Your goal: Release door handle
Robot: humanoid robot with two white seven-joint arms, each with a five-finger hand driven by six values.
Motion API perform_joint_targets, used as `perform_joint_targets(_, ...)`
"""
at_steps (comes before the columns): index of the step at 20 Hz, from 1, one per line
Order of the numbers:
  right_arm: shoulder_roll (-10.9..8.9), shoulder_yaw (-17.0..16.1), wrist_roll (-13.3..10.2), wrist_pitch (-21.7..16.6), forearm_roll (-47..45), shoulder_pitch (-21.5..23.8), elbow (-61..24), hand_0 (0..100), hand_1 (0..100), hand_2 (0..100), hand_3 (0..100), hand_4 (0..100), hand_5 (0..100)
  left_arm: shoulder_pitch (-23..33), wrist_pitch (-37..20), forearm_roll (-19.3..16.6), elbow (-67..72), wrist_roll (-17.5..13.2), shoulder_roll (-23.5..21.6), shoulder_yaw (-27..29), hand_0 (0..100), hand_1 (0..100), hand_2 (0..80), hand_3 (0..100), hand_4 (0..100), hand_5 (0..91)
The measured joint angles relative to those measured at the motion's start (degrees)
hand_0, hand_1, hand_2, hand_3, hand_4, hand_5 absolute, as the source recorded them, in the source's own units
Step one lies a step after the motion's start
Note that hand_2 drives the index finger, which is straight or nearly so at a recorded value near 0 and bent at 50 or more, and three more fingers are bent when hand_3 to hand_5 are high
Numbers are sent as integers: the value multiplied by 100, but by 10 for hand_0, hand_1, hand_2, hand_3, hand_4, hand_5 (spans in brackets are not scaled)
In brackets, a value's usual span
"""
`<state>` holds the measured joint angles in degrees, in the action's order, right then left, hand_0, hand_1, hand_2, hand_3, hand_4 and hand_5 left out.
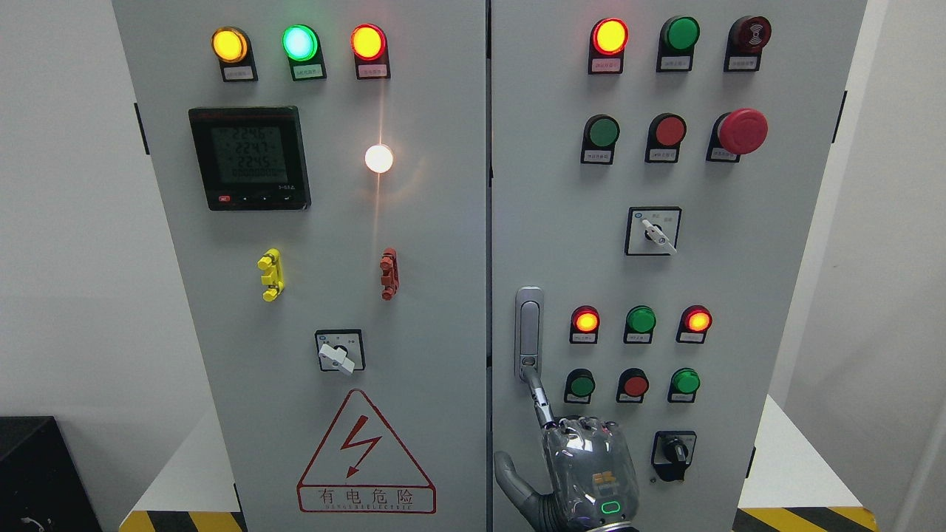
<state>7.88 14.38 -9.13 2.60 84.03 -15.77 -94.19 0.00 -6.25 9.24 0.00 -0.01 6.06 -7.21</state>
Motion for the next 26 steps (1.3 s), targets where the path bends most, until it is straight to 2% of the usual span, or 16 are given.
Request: perform_joint_targets(26, -9, 4, -2, 13, 0, 56, 8, 373, 266, 60, 1000, 996, 1000, 0, 0, 1, 0, 0, 0, 0, 120, 556, 0, 0, 0, 0)
